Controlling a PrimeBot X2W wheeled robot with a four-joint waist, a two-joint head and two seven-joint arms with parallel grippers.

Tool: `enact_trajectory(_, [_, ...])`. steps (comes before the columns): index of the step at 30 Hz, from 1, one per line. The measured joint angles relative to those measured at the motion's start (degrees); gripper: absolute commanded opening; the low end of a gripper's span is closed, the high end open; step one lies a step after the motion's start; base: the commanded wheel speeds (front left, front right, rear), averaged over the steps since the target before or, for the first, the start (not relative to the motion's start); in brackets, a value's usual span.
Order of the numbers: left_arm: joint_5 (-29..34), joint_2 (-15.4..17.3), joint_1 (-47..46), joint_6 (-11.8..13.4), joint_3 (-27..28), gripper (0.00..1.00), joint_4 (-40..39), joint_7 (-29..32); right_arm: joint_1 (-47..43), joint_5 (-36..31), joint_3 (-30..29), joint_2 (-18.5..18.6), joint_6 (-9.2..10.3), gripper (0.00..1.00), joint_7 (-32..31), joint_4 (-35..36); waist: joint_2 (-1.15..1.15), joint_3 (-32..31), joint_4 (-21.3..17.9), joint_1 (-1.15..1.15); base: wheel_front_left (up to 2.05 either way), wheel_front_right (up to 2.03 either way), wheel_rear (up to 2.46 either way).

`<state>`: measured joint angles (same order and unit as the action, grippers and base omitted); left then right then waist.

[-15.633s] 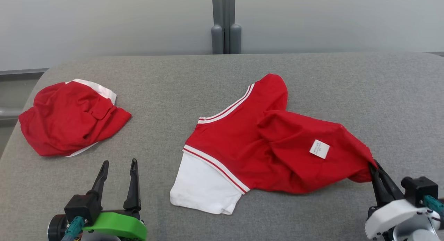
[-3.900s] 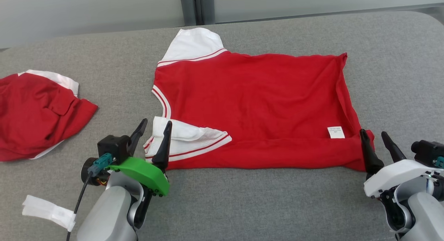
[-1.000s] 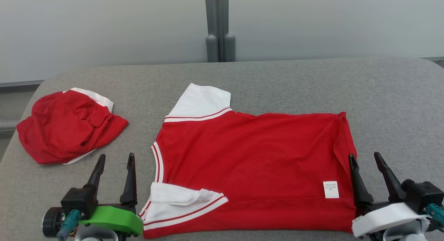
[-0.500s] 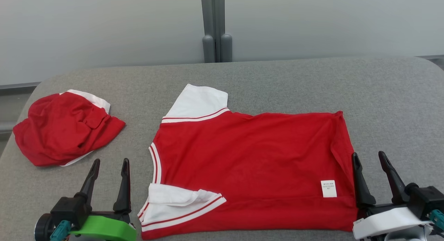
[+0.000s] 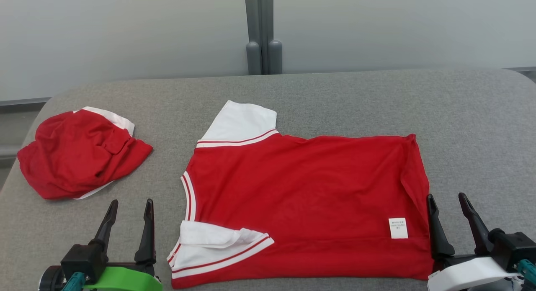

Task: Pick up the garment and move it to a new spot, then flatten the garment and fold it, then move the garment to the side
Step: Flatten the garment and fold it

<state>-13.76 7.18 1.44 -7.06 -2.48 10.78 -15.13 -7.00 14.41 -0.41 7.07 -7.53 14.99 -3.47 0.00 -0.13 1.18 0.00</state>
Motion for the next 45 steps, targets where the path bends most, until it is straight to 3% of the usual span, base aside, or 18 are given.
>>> enact_trajectory(4, [0.77, 0.25, -1.05, -0.07, -0.49, 1.00, 1.19, 0.00, 1.25, -0.25, 0.16, 0.70, 0.00, 1.00, 0.01, -1.54, 0.00, 0.50, -0.36, 0.00, 0.00, 0.00, 0.00])
enact_trajectory(9, [0.98, 2.78, -7.89, -0.31, -2.08, 1.00, 2.66, 0.00, 7.21, -0.49, 0.20, 2.11, 0.00, 1.00, -0.69, -4.15, 0.00, 2.05, -0.94, 0.00, 0.00, 0.00, 0.00])
enact_trajectory(16, [-1.54, 8.01, -22.04, -0.33, -9.70, 1.00, 7.47, 0.00, 18.74, -1.32, 1.00, 5.19, -0.01, 1.00, -5.25, -8.89, 0.00, 5.76, -1.93, 0.00, 0.00, 0.00, 0.00])
enact_trajectory(22, [-8.05, 12.71, -36.41, -0.33, -17.36, 1.00, 13.19, 2.14, 29.33, -1.97, 2.98, 6.73, -0.01, 1.00, -9.14, -13.26, 0.00, 10.63, -3.03, 0.00, 0.00, 0.00, 0.00])
enact_trajectory(30, [-15.39, 18.46, -52.02, -0.34, -28.61, 1.00, 21.25, 6.37, 41.59, -2.44, 6.92, 6.20, -0.01, 1.00, -14.77, -22.88, 0.00, 17.96, -5.56, 0.00, 0.00, 0.00, 0.00])
enact_trajectory(45, [-29.69, 20.95, -65.25, -0.43, -45.60, 1.00, 34.05, 11.20, 53.61, -0.91, 11.45, 3.48, -0.01, 1.00, -18.40, -37.11, 0.00, 26.84, -11.31, 0.01, 0.00, 0.00, 0.00])
